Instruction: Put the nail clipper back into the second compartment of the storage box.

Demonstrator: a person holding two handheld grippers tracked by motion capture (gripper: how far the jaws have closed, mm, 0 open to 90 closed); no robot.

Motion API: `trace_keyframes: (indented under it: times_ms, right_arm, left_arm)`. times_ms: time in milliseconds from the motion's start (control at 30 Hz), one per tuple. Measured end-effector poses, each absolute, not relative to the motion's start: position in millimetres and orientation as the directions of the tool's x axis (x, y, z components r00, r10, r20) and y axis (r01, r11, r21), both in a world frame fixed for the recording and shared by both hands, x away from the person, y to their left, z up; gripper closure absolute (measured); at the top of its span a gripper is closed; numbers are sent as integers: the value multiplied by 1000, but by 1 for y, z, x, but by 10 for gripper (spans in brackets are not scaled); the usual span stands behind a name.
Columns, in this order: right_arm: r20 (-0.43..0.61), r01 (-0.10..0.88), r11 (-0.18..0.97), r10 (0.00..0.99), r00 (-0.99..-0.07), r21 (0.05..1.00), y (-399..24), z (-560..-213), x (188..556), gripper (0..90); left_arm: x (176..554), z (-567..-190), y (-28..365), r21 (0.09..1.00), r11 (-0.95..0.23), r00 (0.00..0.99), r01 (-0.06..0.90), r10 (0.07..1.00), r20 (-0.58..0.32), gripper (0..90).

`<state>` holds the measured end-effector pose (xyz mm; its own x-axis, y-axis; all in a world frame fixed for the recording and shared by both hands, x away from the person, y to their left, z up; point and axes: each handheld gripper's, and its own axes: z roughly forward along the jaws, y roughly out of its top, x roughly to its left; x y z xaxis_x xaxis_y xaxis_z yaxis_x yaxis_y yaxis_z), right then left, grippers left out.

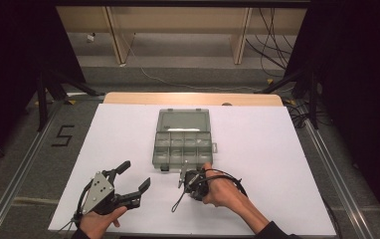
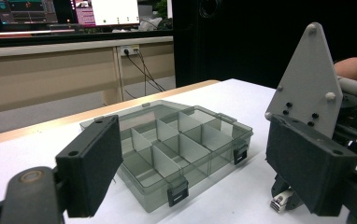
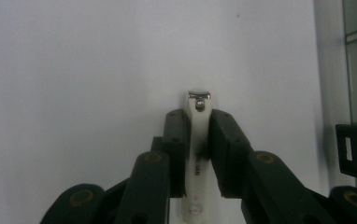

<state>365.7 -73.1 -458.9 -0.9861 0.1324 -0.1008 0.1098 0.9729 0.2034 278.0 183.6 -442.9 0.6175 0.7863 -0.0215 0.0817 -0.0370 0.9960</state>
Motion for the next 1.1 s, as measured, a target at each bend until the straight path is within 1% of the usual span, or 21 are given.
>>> trace_keyframes:
  times_ms: [33, 67, 267, 300, 333, 367, 433, 533, 567, 633, 700, 733, 800, 833, 967, 1067, 1100]
  right_arm:
    - [-98, 119, 972, 141, -985, 203, -73, -459, 365, 773]
    - [-102, 98, 973, 121, -987, 208, -73, -459, 367, 773]
    - [-90, 116, 971, 137, -986, 211, -75, -458, 367, 774]
    - [-94, 108, 969, 131, -987, 224, -76, -458, 367, 774]
    - [-94, 112, 960, 140, -986, 256, -77, -455, 368, 774]
    - [-73, 141, 948, 168, -983, 287, -78, -453, 367, 774]
    - [-72, 145, 941, 174, -982, 305, -79, -450, 368, 774]
    - [-69, 177, 899, 222, -973, 400, -86, -443, 374, 774]
    - [-69, 177, 899, 222, -973, 400, -86, -443, 374, 774]
    - [-53, 200, 876, 248, -967, 439, -88, -441, 375, 775]
    - [-49, 202, 850, 257, -965, 487, -90, -438, 377, 775]
    - [-50, 205, 822, 271, -961, 531, -91, -435, 379, 775]
    - [-51, 208, 810, 280, -959, 549, -92, -433, 379, 775]
    - [-59, 208, 796, 292, -955, 569, -93, -432, 381, 775]
    - [-38, 232, 727, 334, -942, 647, -95, -425, 386, 775]
    - [-46, 227, 706, 346, -937, 671, -95, -421, 389, 775]
    - [-29, 242, 672, 365, -931, 700, -96, -417, 391, 775]
  left_arm:
    - [278, -443, 184, 996, -38, 619, 81, 785, -20, 178]
    - [278, -443, 183, 997, -30, 623, 73, 782, -22, 179]
    - [278, -442, 185, 996, -36, 618, 83, 786, -23, 179]
    - [278, -442, 185, 996, -34, 618, 82, 786, -24, 179]
    - [278, -442, 185, 996, -32, 617, 82, 786, -26, 179]
    - [278, -442, 185, 996, -32, 617, 82, 786, -26, 179]
    - [278, -442, 185, 996, -32, 617, 79, 786, -24, 179]
    - [278, -442, 185, 996, -31, 619, 79, 785, -24, 180]
    - [278, -442, 185, 996, -32, 620, 78, 784, -23, 180]
    - [278, -442, 185, 996, -32, 620, 78, 785, -23, 180]
    - [278, -442, 185, 996, -31, 619, 80, 785, -25, 180]
    - [279, -442, 185, 996, -32, 618, 81, 786, -25, 180]
    - [279, -442, 185, 996, -31, 618, 82, 786, -26, 179]
    - [279, -442, 185, 996, -31, 618, 81, 786, -26, 179]
    - [279, -442, 185, 996, -31, 617, 80, 787, -25, 180]
    - [280, -443, 185, 997, -25, 620, 74, 784, -26, 180]
    - [279, -443, 184, 997, -28, 617, 78, 787, -27, 180]
